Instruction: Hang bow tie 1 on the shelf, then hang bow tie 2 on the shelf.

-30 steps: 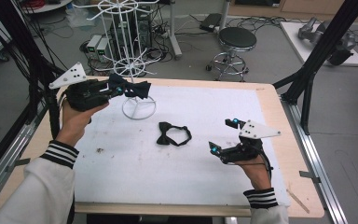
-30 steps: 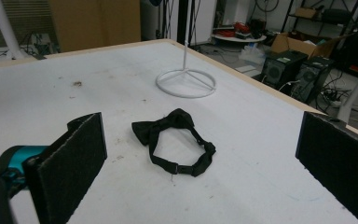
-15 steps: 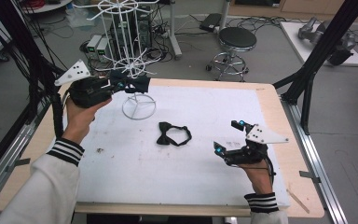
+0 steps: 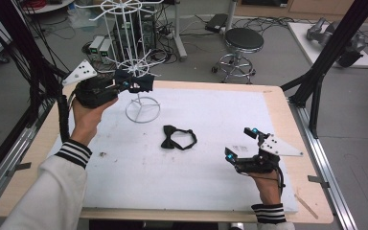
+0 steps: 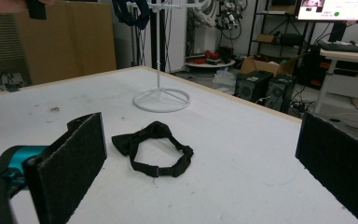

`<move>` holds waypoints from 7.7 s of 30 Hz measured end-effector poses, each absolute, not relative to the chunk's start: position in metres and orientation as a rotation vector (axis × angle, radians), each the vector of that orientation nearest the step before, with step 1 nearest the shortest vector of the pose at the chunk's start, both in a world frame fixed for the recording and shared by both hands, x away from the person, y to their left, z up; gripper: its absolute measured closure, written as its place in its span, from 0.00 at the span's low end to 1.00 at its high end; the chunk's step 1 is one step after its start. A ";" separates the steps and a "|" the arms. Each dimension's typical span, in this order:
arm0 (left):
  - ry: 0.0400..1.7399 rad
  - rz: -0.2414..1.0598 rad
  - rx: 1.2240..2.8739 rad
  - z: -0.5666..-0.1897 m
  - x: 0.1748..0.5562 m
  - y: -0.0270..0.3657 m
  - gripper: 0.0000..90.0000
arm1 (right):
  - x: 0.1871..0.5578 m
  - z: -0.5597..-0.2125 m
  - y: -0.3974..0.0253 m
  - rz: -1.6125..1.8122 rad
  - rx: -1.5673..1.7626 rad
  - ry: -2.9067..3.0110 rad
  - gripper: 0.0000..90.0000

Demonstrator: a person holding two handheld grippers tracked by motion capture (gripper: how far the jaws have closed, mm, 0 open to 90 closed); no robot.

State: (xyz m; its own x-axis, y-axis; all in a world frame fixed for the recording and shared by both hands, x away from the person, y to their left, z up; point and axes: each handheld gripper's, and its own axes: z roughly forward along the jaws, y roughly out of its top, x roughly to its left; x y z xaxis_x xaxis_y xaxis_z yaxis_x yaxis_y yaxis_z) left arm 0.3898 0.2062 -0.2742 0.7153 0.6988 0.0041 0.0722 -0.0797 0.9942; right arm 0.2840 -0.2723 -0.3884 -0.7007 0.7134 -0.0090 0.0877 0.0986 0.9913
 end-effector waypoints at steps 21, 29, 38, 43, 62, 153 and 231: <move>0.735 0.599 1.602 -0.282 0.401 0.198 0.84 | 0.281 -0.394 -0.273 1.631 0.774 1.889 0.01; 0.800 0.583 1.595 -0.289 0.402 0.197 0.81 | 0.281 -0.394 -0.272 1.636 0.771 1.893 0.01; 0.830 0.555 1.591 -0.291 0.399 0.201 0.54 | 0.282 -0.395 -0.272 1.633 0.768 1.896 0.01; 0.777 0.560 1.594 -0.289 0.393 0.202 0.42 | 0.281 -0.395 -0.271 1.631 0.771 1.897 0.01; 0.609 0.683 1.595 -0.294 0.348 0.224 0.16 | 0.267 -0.411 -0.278 1.583 0.794 1.801 0.01; 0.563 0.521 1.786 -0.335 0.334 0.189 0.16 | 0.245 -0.455 -0.282 1.498 0.818 1.607 0.01; 0.865 0.196 2.314 -0.413 0.426 0.081 0.22 | 0.244 -0.455 -0.284 1.526 0.808 1.582 0.01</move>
State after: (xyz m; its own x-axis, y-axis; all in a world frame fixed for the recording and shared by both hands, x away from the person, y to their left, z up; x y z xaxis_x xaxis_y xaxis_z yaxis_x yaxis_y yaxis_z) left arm 0.4264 0.0809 -0.4130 0.7709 0.6316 -0.0828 0.5341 -0.5700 0.6244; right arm 0.2436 -0.2842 -0.4554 -0.4951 0.8627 -0.1030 -0.0718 0.0775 0.9944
